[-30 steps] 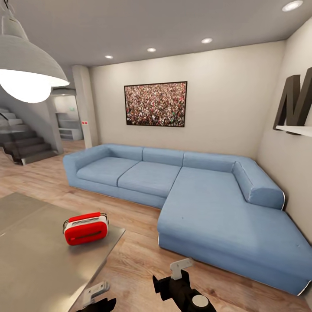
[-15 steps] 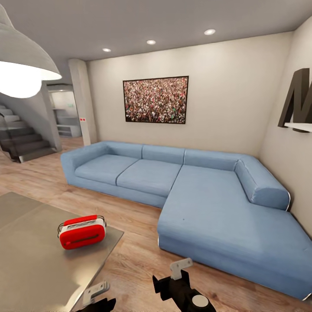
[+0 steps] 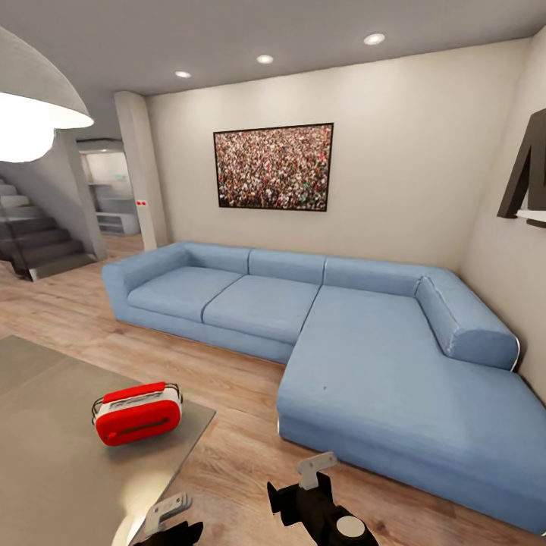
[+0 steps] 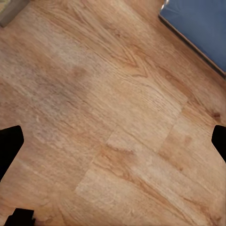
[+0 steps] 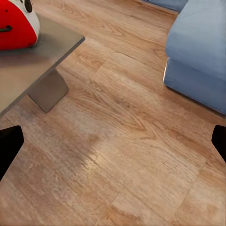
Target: Turn on the radio receiver that's on the table in the living room.
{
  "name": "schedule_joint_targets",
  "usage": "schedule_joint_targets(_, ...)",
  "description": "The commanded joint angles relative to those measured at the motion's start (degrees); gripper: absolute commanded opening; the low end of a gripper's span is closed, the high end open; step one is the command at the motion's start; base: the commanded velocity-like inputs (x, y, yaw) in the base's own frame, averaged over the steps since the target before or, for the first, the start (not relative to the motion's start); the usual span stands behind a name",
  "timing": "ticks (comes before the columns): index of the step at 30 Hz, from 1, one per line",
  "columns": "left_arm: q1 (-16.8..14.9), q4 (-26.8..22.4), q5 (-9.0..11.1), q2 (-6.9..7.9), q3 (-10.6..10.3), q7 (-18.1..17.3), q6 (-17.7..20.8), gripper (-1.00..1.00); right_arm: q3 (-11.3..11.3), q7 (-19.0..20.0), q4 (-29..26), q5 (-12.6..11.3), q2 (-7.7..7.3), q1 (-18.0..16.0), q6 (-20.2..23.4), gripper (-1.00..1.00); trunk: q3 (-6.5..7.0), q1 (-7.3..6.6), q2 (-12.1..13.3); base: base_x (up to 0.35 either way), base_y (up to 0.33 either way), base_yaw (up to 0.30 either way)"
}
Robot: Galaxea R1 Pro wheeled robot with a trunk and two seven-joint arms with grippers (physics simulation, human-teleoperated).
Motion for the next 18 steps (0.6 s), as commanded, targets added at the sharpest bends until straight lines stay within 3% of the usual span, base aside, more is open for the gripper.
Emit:
schedule_joint_targets(1, 0.0, 0.0, 0.0, 0.0, 0.0, 0.0, 0.0, 1.0, 0.0, 0.0, 0.0, 0.0, 0.0, 0.0, 0.0, 1.0, -0.1, 0.0, 0.0, 0.322, 0.003, 0.0)
schedule_joint_targets(12, 0.0, 0.0, -0.1, -0.01, 0.0, 0.0, 0.0, 1.0, 0.0, 0.0, 0.0, 0.0, 0.02, 0.0, 0.0, 1.0, -1.14, 0.0, 0.0, 0.111, 0.004, 0.0)
schedule_joint_targets(18, 0.0, 0.0, -0.1, -0.01, 0.0, 0.0, 0.0, 1.0, 0.0, 0.0, 0.0, -0.1, 0.03, 0.0, 0.0, 1.0, -1.7, 0.0, 0.0, 0.268, 0.093, 0.0)
